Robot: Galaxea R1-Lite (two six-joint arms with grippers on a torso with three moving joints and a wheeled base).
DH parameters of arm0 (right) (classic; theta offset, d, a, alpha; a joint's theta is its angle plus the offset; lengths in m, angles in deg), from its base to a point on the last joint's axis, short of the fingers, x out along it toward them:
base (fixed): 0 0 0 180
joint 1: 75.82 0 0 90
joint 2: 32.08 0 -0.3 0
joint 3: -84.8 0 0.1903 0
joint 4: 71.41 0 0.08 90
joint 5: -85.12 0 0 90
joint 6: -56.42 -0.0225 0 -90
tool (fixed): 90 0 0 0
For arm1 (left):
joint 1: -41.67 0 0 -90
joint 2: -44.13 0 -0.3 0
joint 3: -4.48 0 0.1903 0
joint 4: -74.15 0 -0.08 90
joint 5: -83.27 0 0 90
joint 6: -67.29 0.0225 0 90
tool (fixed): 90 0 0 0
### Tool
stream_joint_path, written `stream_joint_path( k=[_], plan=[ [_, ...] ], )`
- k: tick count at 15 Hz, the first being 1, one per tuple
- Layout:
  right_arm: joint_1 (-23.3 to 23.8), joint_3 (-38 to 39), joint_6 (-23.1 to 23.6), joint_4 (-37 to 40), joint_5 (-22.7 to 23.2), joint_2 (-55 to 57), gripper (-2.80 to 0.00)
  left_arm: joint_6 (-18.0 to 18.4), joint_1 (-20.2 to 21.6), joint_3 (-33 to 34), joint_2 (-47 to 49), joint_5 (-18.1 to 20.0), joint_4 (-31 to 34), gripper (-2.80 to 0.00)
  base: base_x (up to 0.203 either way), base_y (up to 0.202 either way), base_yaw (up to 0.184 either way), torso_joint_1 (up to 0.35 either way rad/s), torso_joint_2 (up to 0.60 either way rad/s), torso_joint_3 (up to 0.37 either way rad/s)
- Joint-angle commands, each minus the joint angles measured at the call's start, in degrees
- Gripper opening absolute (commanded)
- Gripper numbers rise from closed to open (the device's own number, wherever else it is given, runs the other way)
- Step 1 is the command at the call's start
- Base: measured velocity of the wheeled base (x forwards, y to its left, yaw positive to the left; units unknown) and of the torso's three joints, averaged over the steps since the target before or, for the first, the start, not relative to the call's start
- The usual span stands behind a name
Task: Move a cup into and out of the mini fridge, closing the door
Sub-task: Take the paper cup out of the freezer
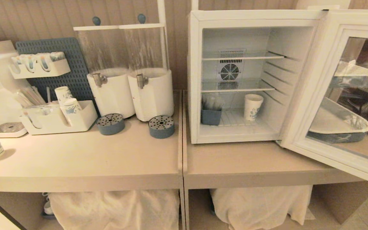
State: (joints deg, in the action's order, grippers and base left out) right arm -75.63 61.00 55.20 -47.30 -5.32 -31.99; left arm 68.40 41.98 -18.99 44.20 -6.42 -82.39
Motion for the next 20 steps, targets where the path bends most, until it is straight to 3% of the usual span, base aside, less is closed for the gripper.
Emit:
stream_joint_path(
  k=[1, 8, 9, 12, 14, 16, 20],
  plan=[
    [0.0, 0.0, 0.0, 0.0, 0.0, 0.1, -2.80, -0.1, 0.0, 0.0, 0.0, 0.0, 0.0, -2.80, 0.189, 0.188, 0.000, -0.002, 0.00, -0.002],
    [0.0, -2.4, 0.0, -0.4, -0.5, -0.1, -2.80, -0.7, 0.0, 0.1, 0.0, 0.0, -0.1, -2.80, 0.055, 0.059, 0.006, 0.000, 0.00, 0.001],
    [0.0, -6.6, 0.0, 0.4, -1.2, 0.0, -2.80, -0.8, 0.0, 0.1, 0.0, 0.0, -0.1, -2.80, 0.000, 0.000, 0.000, 0.000, 0.00, 0.000],
    [0.0, -29.3, -0.1, 7.6, -2.6, 5.4, -2.80, -0.6, 0.0, 0.1, 0.0, 0.0, -0.1, -2.80, 0.000, 0.000, 0.000, 0.000, 0.00, 0.000],
    [0.1, -38.7, -0.8, 9.1, -3.2, 17.8, -2.80, -0.8, 0.0, 0.1, 0.0, 0.0, -0.1, -2.80, 0.000, 0.000, 0.000, 0.000, 0.00, 0.000],
    [0.2, -42.1, -1.3, 7.5, -3.5, 33.7, -2.80, -0.9, 0.0, 0.1, 0.0, 0.0, -0.2, -2.80, 0.000, 0.000, 0.000, 0.000, 0.00, 0.000],
    [0.2, -42.5, -1.6, -8.2, -3.5, 63.1, -2.80, -0.9, 0.0, 0.2, 0.0, 0.0, -0.2, -2.80, 0.000, 0.000, 0.000, 0.000, 0.00, 0.000]
  ],
)
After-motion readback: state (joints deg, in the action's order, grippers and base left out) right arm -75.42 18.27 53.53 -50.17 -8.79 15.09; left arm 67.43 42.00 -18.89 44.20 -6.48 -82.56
